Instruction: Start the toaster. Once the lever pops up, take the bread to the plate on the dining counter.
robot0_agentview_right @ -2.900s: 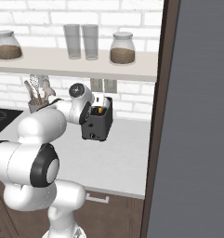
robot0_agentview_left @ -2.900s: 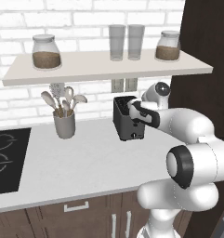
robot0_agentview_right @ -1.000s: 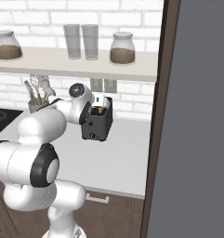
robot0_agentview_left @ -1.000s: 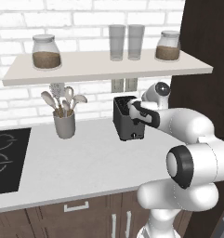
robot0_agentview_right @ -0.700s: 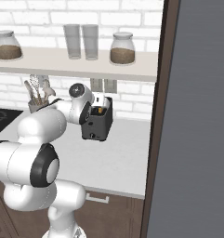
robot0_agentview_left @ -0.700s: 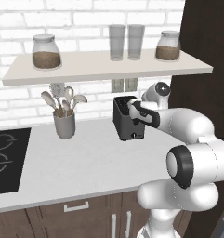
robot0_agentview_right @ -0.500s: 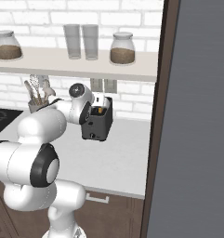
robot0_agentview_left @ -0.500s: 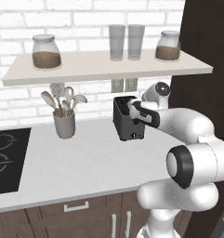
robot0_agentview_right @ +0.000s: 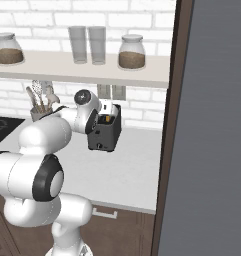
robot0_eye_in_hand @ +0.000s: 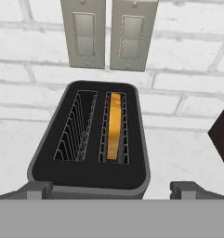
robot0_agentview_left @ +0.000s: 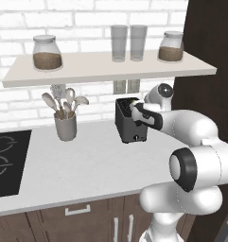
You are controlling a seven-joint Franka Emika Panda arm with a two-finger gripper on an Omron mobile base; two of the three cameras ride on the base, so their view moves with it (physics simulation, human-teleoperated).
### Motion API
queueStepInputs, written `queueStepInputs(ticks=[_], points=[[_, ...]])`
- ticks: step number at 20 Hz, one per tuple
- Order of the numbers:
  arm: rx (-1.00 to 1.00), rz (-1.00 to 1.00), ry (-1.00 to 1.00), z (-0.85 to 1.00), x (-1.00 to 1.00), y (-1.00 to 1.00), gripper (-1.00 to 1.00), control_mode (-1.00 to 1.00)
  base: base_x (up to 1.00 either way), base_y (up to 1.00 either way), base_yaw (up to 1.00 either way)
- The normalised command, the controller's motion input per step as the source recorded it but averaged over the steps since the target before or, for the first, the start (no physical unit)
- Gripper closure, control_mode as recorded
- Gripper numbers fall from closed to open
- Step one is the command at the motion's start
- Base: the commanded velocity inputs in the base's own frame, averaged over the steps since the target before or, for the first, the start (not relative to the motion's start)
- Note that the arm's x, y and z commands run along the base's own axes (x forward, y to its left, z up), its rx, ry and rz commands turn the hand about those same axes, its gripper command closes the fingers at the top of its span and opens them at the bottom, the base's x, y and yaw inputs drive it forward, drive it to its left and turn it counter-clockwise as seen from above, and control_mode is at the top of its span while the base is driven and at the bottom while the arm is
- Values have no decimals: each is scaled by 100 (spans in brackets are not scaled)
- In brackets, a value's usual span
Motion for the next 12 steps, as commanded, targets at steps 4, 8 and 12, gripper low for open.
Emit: queueStepInputs(ticks=[4,8,12], points=[[0,0,0,0,0,0,-100,-100,0,0,0],[0,0,0,0,0,0,-100,-100,0,0,0],[0,0,0,0,0,0,-100,-100,0,0,0]])
